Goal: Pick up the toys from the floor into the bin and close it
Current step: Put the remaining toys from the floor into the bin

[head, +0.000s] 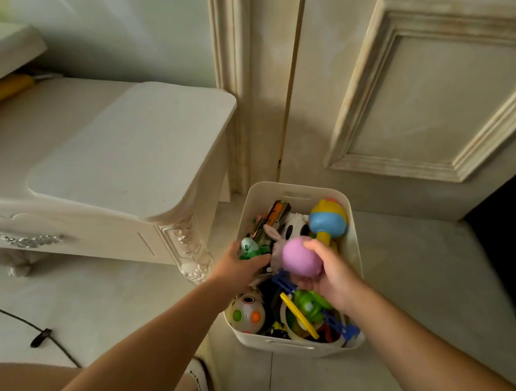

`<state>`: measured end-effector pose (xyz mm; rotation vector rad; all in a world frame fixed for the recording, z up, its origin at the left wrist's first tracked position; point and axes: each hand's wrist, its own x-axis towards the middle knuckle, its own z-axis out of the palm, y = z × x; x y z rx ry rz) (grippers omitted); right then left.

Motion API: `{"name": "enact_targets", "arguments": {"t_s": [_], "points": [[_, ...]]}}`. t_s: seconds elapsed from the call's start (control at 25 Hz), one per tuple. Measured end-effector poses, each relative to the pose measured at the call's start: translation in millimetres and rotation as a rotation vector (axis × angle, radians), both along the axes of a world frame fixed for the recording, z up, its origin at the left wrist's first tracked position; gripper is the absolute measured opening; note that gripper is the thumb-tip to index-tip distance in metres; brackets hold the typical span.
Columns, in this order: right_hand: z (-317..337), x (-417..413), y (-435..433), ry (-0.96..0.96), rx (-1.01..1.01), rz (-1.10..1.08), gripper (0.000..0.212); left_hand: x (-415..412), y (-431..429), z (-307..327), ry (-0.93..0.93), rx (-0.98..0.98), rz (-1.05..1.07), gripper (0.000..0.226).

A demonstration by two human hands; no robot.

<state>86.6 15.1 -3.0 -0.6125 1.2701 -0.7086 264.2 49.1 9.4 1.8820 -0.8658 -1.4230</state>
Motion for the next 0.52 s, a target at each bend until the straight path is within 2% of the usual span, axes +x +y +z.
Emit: {"name": "enact_targets", "arguments": {"t_s": [0.08,0.24,0.36,0.44,0.52], "points": [[4.8,-6.9,-3.9,0.015,0.032,-0.026,0.035,-0.5,1.5,-3.8,-0.136,-0.012,-0.116,0.061],[5.2,-9.3,-3.5,0.039,0.018,-0.017,0.035,-11.0,8.4,-33.1,-0.622,-0.069,-0.447,0.067],[7.1,-8.7,-3.8,0.061,-0.041,-0.030,0.031,-21.2,22.6,-49.6,-0.895,-0.229,-0.620,0.073],[6.5,-10.9,-6.2,0.067,-0.105,-0.077,0.025,-18.1,28.2,-58.1,-1.018,-0.240,-0.771,0.076],[6.5,-14.4,-10.0,0.054,-0.164,-0.134,0.023,-15.1,26.3,-60.5,-1.043,-0.179,-0.855,0.073]]}}
